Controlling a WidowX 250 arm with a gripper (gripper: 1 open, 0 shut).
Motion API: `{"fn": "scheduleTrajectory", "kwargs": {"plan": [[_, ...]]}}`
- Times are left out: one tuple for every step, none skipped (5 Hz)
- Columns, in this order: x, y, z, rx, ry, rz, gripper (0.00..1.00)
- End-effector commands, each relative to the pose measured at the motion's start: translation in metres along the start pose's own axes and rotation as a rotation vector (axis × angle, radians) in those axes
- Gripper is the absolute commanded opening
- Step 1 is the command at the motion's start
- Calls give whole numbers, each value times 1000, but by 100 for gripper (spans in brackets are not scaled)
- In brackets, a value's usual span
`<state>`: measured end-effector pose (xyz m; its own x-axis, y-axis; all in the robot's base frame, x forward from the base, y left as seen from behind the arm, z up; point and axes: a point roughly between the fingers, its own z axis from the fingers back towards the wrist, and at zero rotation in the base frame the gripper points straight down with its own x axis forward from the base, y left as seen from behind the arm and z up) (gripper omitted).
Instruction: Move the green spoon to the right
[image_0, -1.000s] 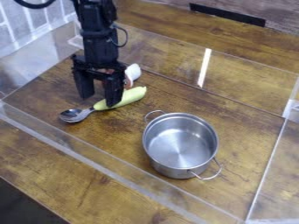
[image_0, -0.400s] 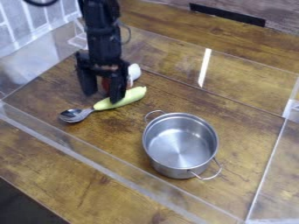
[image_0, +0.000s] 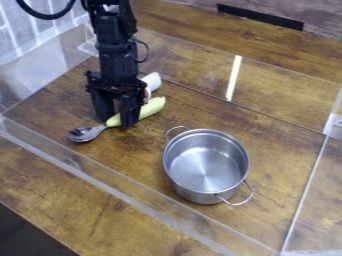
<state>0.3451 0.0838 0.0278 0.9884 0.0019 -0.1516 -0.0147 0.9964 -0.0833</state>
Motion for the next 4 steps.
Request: {"fn": "scheduleTrajectory", "kwargs": {"plan": [[-6, 21, 15, 15, -40, 31, 0], [-11, 29, 18, 15, -34, 21, 0], [-16, 32, 18, 15, -27, 4, 0], [-20, 33, 19, 16, -24, -2, 0]]}}
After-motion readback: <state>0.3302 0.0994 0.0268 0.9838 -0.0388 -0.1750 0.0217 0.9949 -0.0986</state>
